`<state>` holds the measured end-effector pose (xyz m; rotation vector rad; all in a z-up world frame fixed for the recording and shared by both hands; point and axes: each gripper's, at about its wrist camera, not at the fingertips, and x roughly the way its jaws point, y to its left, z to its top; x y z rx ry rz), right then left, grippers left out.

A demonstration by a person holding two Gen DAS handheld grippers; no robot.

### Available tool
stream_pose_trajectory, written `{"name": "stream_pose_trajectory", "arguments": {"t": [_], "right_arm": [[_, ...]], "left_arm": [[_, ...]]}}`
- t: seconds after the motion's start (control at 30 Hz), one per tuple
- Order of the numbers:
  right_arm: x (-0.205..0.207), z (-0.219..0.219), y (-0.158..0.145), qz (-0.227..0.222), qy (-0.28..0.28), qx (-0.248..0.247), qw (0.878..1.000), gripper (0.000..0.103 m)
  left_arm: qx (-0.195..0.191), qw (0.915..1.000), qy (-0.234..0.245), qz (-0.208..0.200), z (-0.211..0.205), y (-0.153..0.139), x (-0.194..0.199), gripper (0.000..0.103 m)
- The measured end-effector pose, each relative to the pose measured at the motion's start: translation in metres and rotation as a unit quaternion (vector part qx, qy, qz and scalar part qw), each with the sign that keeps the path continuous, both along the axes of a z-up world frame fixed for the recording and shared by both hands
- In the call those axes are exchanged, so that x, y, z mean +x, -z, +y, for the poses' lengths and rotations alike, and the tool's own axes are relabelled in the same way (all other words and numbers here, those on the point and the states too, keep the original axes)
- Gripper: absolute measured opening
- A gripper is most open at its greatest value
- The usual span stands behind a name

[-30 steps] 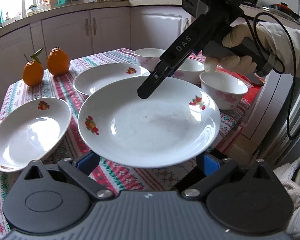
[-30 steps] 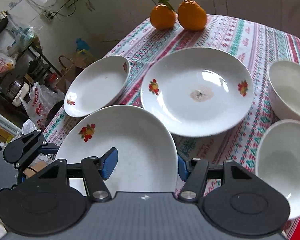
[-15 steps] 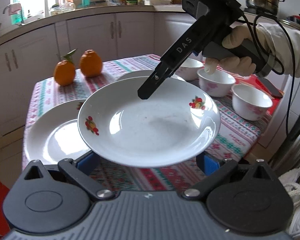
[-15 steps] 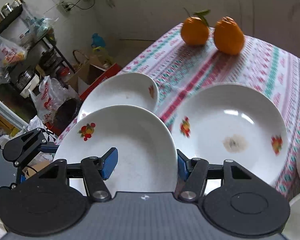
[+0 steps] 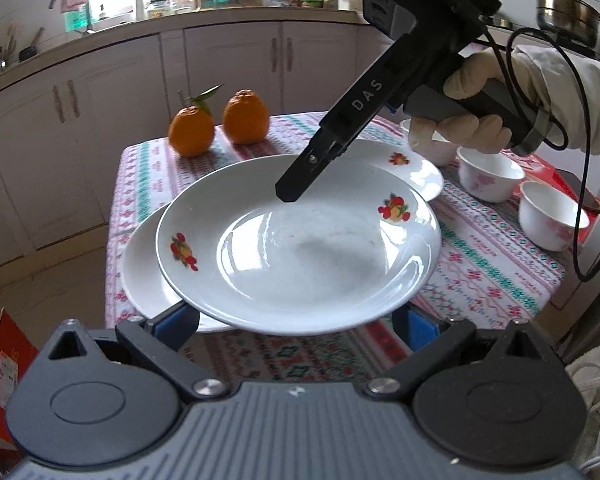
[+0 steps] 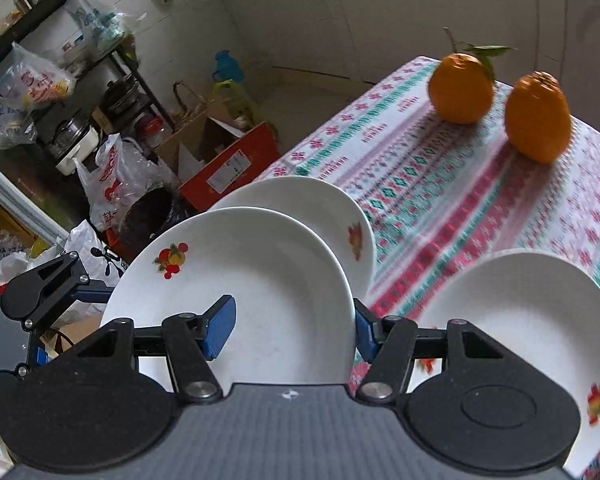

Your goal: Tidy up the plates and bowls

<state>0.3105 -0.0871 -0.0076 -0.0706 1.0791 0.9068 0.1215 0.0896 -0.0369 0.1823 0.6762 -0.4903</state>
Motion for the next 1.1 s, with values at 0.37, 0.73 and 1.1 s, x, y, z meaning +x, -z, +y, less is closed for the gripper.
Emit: {"name": "stream_pose_trajectory", "arguments": {"t": [0.37, 0.73, 1.1], "right_arm": [[0.019, 0.028, 0.011, 0.010, -0.015, 0.000, 1.000, 0.066], [0.026, 0.030, 0.020, 0.015, -0.008, -0.009, 1.000, 0.066], [0.030, 0.035, 0.024, 0.015, -0.009, -0.018, 1.000, 0.066]], "left_arm": [[0.003, 0.9997, -0.022, 0.011, 0.018, 0.007, 0.012, 0.102], [-0.005, 0.9997, -0.018, 0.016, 0.020, 0.012, 0.022, 0.102], [-0.010, 0.9995, -0.013, 0.027, 0.027, 0.013, 0.033, 0.102]]}}
